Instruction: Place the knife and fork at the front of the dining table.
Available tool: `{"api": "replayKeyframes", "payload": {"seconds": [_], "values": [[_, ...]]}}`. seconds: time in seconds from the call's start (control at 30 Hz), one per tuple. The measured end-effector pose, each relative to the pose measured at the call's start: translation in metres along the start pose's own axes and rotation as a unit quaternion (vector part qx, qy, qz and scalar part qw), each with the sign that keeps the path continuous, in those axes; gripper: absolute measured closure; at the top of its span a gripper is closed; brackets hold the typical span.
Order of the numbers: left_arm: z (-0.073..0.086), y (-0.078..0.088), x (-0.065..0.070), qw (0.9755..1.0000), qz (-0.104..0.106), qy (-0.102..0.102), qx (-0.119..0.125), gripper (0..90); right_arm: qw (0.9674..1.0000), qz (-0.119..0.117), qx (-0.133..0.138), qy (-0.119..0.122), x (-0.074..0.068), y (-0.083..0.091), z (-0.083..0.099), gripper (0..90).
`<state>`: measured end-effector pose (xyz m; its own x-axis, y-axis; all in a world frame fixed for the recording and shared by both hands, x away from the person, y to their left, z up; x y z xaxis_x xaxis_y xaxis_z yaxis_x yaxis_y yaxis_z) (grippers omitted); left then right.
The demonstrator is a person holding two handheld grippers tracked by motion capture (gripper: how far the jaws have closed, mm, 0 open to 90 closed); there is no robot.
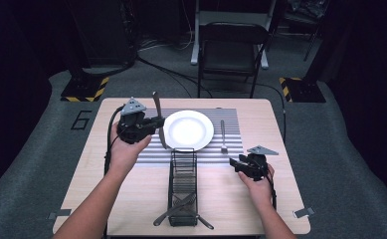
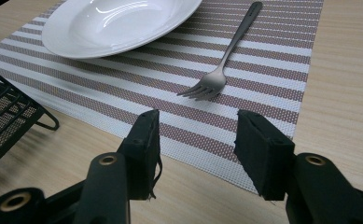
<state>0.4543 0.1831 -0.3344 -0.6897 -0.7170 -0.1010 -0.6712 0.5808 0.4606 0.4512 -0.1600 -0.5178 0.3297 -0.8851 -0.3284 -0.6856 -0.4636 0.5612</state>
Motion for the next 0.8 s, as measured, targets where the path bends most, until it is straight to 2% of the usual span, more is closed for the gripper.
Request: {"api": "replayKeyframes", "payload": {"seconds": [0.5,0.8], "values": [[0.020,-0.021,-0.015,0.9992,-0.037,0.005,-0.015,82.6,1.0000,-0.001,-0.004,-0.001,-0.001,-0.001,0.001,49.4],[0.044,-0.036,-0.030,0.9978,-0.055,0.020,-0.031,82.6,1.0000,-0.002,-0.003,-0.001,-0.001,-0.001,0.001,49.4]]}}
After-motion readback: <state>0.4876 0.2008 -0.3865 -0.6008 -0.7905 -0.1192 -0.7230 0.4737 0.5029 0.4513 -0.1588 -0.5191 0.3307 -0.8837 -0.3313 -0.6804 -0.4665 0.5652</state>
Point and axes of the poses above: each handheld gripper's, and its own axes: y roughly backward along the jaws, z roughly out of its underside, x roughly to its right, the point moved 4 cm from there along -y, roughly forward along the jaws, and after that the axes turned 11 degrees about -y, right-handed, at the moved point
